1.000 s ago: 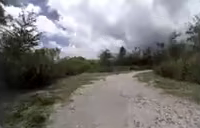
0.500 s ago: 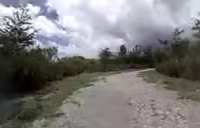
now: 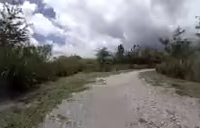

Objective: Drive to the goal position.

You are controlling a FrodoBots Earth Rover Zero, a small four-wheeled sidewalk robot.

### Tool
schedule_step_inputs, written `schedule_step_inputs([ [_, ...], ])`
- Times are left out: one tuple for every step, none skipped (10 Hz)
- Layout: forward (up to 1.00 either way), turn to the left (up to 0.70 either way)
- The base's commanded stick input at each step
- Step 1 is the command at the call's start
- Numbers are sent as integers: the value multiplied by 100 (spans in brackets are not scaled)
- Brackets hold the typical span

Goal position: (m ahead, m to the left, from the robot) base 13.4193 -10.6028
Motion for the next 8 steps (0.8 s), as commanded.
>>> schedule_step_inputs([
  [85, 0],
  [85, 0],
  [85, 0],
  [85, 0],
  [85, 0],
  [85, 0],
  [85, 0],
  [85, 0],
])
